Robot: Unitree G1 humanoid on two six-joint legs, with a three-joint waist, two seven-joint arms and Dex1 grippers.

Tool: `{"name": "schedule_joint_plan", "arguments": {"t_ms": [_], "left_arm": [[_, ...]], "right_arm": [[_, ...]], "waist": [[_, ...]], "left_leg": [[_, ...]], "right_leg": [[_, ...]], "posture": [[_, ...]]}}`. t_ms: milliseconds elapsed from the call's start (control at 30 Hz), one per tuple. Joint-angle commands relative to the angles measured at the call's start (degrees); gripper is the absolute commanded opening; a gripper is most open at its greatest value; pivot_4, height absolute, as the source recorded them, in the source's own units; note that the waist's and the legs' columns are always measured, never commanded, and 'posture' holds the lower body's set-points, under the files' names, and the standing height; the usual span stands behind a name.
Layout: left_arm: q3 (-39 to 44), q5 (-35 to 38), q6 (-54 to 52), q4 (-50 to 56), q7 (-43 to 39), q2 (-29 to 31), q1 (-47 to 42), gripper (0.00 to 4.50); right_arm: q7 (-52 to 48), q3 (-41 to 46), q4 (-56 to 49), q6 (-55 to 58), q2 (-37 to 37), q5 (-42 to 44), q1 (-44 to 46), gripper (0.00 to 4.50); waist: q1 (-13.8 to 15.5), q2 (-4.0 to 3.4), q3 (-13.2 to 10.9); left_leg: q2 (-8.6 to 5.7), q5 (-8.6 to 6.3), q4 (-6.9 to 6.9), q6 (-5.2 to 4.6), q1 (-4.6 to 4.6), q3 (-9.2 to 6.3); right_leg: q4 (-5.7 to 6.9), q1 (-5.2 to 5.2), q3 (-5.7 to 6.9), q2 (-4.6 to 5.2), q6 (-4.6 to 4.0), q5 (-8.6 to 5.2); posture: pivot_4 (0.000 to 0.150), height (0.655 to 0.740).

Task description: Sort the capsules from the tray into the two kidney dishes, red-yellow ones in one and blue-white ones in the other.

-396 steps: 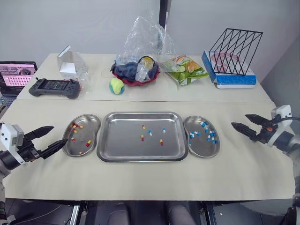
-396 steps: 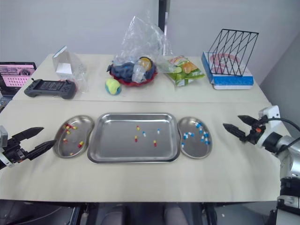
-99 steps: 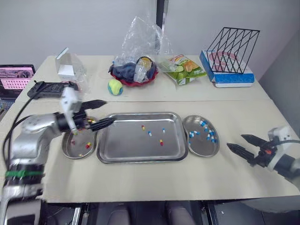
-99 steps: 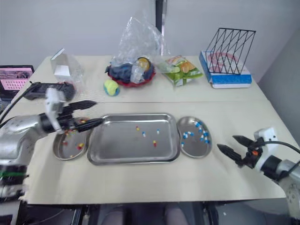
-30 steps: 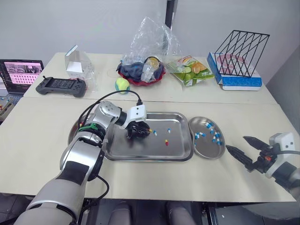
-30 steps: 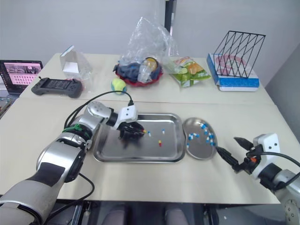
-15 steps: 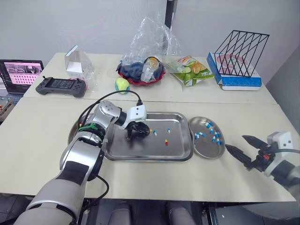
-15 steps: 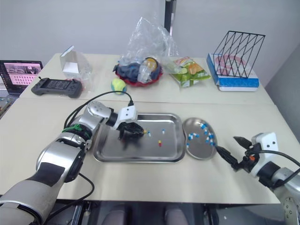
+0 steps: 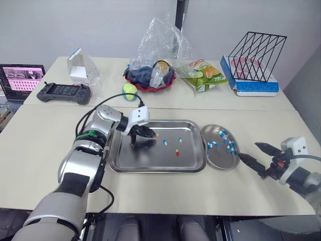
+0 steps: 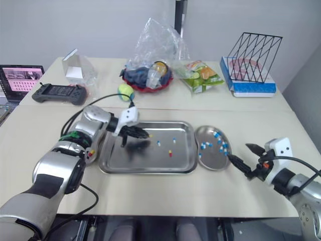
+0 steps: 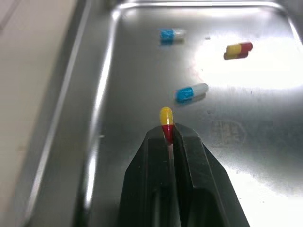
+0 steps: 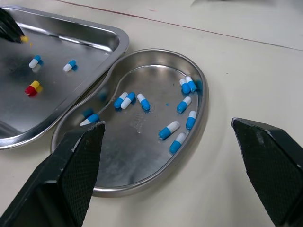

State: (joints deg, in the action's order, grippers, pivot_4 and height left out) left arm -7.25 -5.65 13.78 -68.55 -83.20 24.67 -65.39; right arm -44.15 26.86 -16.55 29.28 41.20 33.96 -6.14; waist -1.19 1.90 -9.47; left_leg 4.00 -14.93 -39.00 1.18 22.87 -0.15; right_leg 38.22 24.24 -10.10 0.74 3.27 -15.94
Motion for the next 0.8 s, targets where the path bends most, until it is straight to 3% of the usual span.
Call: {"name": "schedule_joint_plan", "arguments": {"t_ms": [33,233,400,567,767,800], "left_arm": [[3.99,4.75,-6.44,6.59,-3.41,5.80,0.95,0.07],[5.60,7.27,-16.52,20.76,-4.86,15.17,9.15,0.07],[9.11,7.61,-19.91,24.29,1.93,22.68,16.71,0.07],[11.47,11.33,-22.57,31.00,2.92,24.12,24.19,0.07],[10.39,10.37,-22.20,35.05,6.21,25.49,29.27,0.07],[10.70,10.38,-21.01,35.26,6.46,26.05,29.84,0.39]], "right_arm": [[-1.20,1.40,-0.33,-1.08,1.33,0.83,1.46,4.50],[-2.95,1.13,0.30,-0.87,1.98,0.91,1.87,4.50],[-3.43,-0.11,1.62,-1.46,1.67,0.22,2.99,4.50],[-3.79,-1.86,2.90,-1.94,1.49,-0.42,4.17,4.50],[-3.96,-4.62,3.31,-2.55,1.18,-1.24,5.83,4.50],[-4.03,-4.70,3.53,-2.54,1.24,-1.27,6.04,4.50]], "waist": [[-0.18,-0.03,0.01],[-0.03,-0.11,0.03],[0.16,-0.11,0.03],[0.60,-0.15,0.03],[0.43,-0.15,0.03],[0.35,-0.15,0.03]], "left_leg": [[0.00,0.00,0.02,0.00,-0.03,-0.03],[0.00,0.00,0.01,0.00,-0.03,-0.05],[0.02,0.00,-0.05,0.01,-0.03,-0.05],[0.01,0.00,-0.07,0.01,-0.02,-0.03],[0.02,0.00,-0.09,0.01,-0.01,-0.04],[0.02,0.00,-0.09,0.01,-0.02,-0.04]], "right_leg": [[0.02,-0.01,0.00,-0.01,0.00,0.00],[0.01,-0.02,0.04,0.01,0.00,-0.01],[0.09,0.00,0.07,0.02,0.00,-0.01],[0.11,-0.02,0.16,0.09,0.00,-0.01],[0.16,-0.02,0.21,0.09,-0.01,-0.01],[0.16,-0.01,0.21,0.09,-0.01,-0.01]], "posture": [[0.150,0.7174],[0.150,0.7174],[0.150,0.7174],[0.150,0.7174],[0.150,0.7174],[0.150,0.7174]]}}
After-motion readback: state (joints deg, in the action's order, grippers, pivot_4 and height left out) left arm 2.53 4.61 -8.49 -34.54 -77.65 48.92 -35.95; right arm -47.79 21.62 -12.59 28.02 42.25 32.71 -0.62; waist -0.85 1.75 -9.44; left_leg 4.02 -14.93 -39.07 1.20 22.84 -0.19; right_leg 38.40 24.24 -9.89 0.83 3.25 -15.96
